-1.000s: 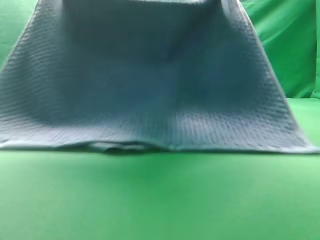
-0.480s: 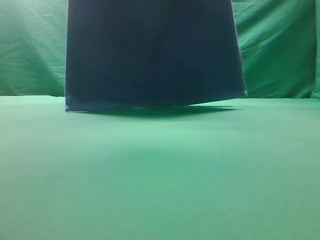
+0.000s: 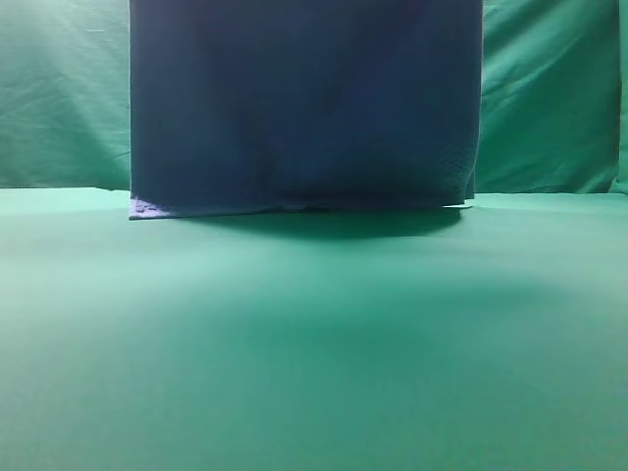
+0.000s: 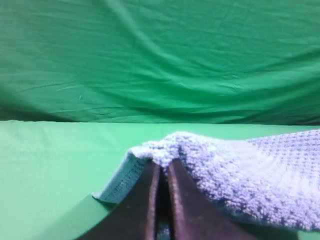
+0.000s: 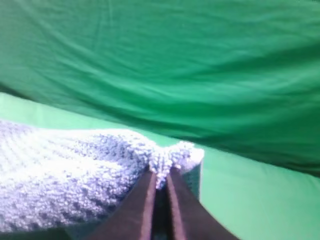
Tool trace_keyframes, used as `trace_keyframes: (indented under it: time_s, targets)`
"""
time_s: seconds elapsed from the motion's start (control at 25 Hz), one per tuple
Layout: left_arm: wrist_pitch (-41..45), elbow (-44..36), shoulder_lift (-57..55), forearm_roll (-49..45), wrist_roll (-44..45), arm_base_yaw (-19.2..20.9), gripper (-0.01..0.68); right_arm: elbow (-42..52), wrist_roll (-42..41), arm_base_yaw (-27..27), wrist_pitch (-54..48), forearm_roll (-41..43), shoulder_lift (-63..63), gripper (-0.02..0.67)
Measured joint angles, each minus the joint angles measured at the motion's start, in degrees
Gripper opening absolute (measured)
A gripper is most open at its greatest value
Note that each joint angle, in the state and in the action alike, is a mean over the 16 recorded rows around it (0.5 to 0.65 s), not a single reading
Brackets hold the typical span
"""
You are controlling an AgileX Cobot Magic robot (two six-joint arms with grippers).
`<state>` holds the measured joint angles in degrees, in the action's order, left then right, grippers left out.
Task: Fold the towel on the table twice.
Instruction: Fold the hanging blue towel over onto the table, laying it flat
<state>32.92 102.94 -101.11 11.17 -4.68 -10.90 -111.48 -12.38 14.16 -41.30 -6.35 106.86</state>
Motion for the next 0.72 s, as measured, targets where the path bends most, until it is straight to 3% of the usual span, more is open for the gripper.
trace_keyframes:
  time_s: [0.36, 0.72]
  targets:
    - [9.26, -3.54, 5.52, 0.07, 0.33, 0.00, 0.000, 7.34, -0.06, -0.94, -9.19, -0.55, -6.80, 0.000]
    - [10.25, -17.56, 14.85, 3.01, 3.13, 0.00, 0.000, 24.58, -2.66, -0.95, -7.48, -5.60, -17.59, 0.000]
